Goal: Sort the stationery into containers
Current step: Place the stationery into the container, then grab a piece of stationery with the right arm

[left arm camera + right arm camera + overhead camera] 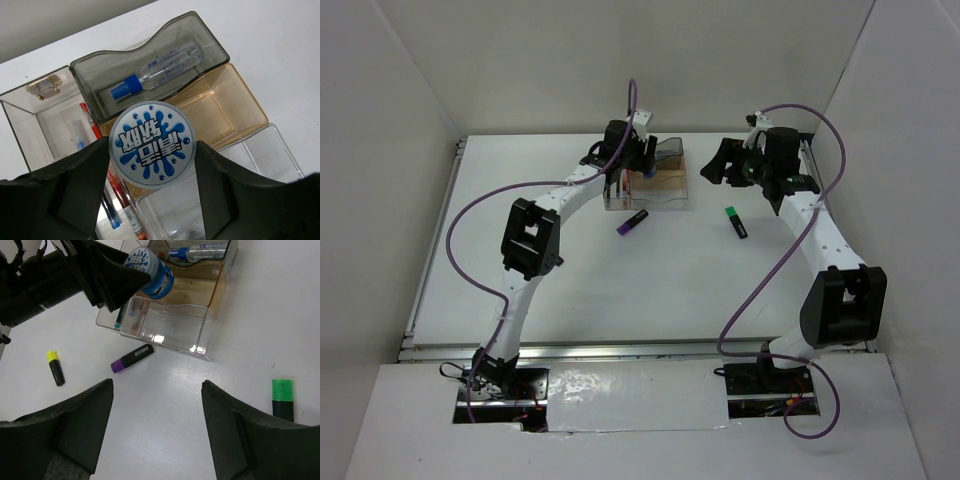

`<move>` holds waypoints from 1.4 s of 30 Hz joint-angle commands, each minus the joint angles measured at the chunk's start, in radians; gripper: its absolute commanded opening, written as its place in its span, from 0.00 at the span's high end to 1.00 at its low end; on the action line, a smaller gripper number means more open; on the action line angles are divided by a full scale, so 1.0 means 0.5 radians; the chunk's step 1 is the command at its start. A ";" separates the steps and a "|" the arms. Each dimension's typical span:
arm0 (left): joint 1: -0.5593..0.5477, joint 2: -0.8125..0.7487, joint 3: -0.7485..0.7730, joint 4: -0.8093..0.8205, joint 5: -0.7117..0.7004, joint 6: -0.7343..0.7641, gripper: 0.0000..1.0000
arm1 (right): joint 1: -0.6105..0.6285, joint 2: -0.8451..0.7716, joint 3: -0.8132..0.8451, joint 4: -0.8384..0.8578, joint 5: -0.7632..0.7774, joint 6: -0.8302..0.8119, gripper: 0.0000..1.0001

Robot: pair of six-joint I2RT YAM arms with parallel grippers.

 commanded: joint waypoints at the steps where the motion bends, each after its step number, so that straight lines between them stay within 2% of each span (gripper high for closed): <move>1: -0.012 -0.031 0.019 0.177 -0.063 -0.020 0.77 | -0.011 0.012 -0.009 0.098 -0.018 -0.016 0.22; 4: -0.012 -0.010 0.040 0.150 -0.072 -0.016 0.64 | -0.024 0.024 0.003 0.065 -0.005 -0.022 0.22; 7: -0.012 0.006 0.052 0.131 -0.054 -0.047 0.45 | -0.042 0.036 0.009 0.022 0.004 -0.034 0.22; 10: -0.015 0.015 0.089 0.107 -0.026 -0.075 0.34 | -0.057 0.049 0.028 -0.046 0.028 -0.065 0.22; 17: -0.043 -0.034 0.147 0.088 -0.004 -0.053 0.20 | -0.091 0.021 -0.024 -0.184 0.151 -0.141 0.22; 19: -0.043 -0.074 0.151 0.021 -0.007 -0.053 0.13 | -0.094 0.015 -0.046 -0.236 0.215 -0.169 0.22; 24: -0.043 -0.157 0.151 -0.038 -0.017 -0.047 0.02 | -0.155 0.009 -0.095 -0.331 0.317 -0.233 0.22; 27: -0.040 -0.203 0.123 -0.080 -0.035 -0.041 0.01 | -0.165 -0.001 -0.107 -0.371 0.338 -0.258 0.22; 30: -0.018 -0.380 -0.024 -0.075 -0.004 -0.072 0.04 | -0.159 0.021 -0.110 -0.414 0.406 -0.371 0.25; 34: 0.000 -0.782 -0.297 -0.136 0.118 -0.044 0.05 | -0.137 0.210 0.006 -0.628 0.424 -0.558 0.32; 37: 0.058 -1.022 -0.524 -0.304 0.302 -0.035 0.05 | -0.119 0.413 0.153 -0.821 0.467 -0.718 0.39; 38: 0.098 -1.116 -0.558 -0.359 0.442 -0.023 0.05 | -0.119 0.462 0.190 -0.865 0.479 -0.794 0.42; 42: 0.184 -1.328 -0.723 -0.617 0.707 0.097 0.06 | -0.122 0.659 0.344 -1.049 0.498 -0.948 0.44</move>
